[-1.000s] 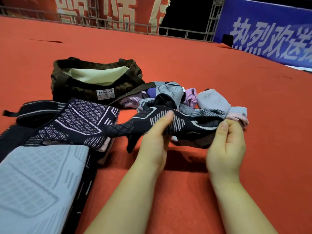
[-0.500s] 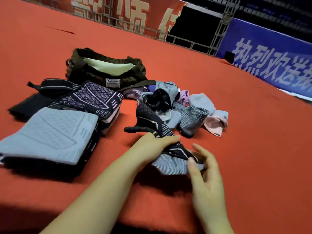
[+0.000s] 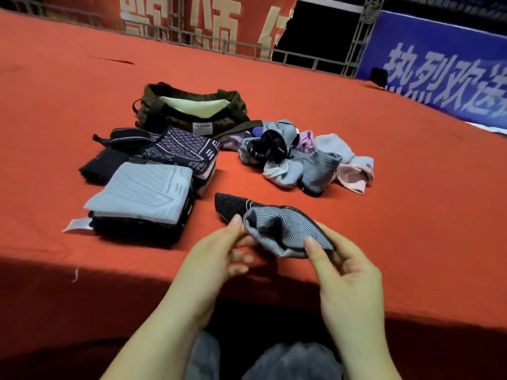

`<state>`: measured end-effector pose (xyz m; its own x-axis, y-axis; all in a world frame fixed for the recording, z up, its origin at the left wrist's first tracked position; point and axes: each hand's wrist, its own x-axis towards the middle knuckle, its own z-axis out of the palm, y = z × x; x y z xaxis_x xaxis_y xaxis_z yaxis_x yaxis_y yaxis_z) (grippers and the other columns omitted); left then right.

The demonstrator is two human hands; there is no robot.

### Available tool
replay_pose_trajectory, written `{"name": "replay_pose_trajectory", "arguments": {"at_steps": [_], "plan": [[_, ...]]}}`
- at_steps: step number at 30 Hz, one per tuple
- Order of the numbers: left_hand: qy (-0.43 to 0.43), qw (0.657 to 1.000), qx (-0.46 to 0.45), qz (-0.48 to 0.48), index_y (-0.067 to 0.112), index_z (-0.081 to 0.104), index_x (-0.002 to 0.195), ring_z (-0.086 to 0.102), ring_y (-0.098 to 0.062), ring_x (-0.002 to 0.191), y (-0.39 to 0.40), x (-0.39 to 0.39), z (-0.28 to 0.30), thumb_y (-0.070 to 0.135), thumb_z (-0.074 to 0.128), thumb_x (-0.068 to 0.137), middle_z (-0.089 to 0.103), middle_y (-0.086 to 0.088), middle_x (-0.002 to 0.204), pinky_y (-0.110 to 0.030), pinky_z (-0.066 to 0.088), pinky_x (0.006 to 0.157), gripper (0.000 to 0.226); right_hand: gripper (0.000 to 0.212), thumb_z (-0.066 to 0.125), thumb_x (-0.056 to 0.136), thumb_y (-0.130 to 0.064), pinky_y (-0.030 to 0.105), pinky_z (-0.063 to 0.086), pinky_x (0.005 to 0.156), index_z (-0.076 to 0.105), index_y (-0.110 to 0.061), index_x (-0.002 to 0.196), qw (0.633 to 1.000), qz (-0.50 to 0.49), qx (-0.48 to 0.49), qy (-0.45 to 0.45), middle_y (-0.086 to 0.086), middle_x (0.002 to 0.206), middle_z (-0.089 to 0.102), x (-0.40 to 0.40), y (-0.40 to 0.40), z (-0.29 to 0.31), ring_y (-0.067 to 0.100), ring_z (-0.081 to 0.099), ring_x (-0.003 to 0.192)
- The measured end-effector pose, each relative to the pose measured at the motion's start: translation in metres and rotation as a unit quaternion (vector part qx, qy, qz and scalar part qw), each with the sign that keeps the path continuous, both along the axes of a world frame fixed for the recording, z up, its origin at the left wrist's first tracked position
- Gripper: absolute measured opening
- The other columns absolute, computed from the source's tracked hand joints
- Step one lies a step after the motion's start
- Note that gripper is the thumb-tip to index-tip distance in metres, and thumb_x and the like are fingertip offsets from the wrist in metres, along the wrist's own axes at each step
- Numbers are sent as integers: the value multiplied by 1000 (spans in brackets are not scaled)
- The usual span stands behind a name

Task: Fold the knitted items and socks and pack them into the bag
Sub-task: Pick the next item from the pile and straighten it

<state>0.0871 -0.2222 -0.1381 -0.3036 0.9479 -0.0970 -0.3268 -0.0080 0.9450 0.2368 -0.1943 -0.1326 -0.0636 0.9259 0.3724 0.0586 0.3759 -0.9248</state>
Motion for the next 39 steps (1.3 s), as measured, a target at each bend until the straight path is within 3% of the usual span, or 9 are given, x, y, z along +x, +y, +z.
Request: {"name": "replay_pose_trajectory", "arguments": {"at_steps": [3,6,13,17,21,27,31,35,39], "plan": [[42,999,10,24,19,72,79,48,-6,64,-10,-5,6,39,52,85,66,11,70,-21,38,62,29,18,71,81,-18,3,42,76,68,-34,88,995,-68,34,-61,-28,85,69,4,-2,-5,-6,64,83],[26,999,9,-45,15,66,88,55,-9,70,-15,-1,9,24,51,91,68,6,71,-19,41,62,18,13,70,82,-22,5,43,73,69,-34,87,991,-96,44,-85,-28,82,68,1,-9,-1,-5,63,79],[115,973,-83,-182,20,66,106,61,-6,85,-23,-9,5,13,62,82,72,3,101,-23,42,75,26,15,67,85,-19,9,46,68,68,-32,79,992,-96,32,-81,-20,77,71,-3,-8,15,-1,65,72],[138,962,-54,-230,19,63,91,57,-2,74,-26,-8,17,13,76,72,63,6,83,-17,44,70,24,4,67,84,-28,25,49,72,70,-28,81,980,-129,38,-144,-15,74,70,-1,-2,23,2,64,73],[145,963,-8,-226,9,61,92,59,-7,70,-23,-3,38,5,70,75,68,-1,80,-17,45,67,19,5,66,84,-30,33,50,74,69,-29,79,968,-150,68,-189,-12,73,69,-1,3,42,11,64,74],[176,967,-13,-182,14,60,80,55,-5,53,-9,4,69,5,70,80,64,3,60,-15,47,56,14,13,65,83,-35,31,47,67,63,-28,72,948,-132,55,-286,-9,69,66,3,14,80,17,62,73],[214,971,7,-106,9,55,76,49,-5,40,-1,-8,95,-5,65,81,55,0,53,-17,49,45,18,19,66,80,-21,26,33,51,64,-19,60,943,-87,-6,-320,-5,52,60,14,19,110,5,48,50],[389,920,35,-41,13,57,72,51,-9,41,4,-18,117,-6,62,76,52,5,49,-19,45,44,20,13,63,75,-12,25,34,49,68,-15,63,928,-58,-9,-368,1,58,67,18,14,128,12,50,50],[609,789,41,73,21,59,82,55,-19,77,6,-21,134,3,56,74,58,5,81,-25,39,63,20,12,61,74,-12,25,42,56,64,-22,68,913,-85,2,-398,-4,56,61,14,13,130,16,55,60]]}}
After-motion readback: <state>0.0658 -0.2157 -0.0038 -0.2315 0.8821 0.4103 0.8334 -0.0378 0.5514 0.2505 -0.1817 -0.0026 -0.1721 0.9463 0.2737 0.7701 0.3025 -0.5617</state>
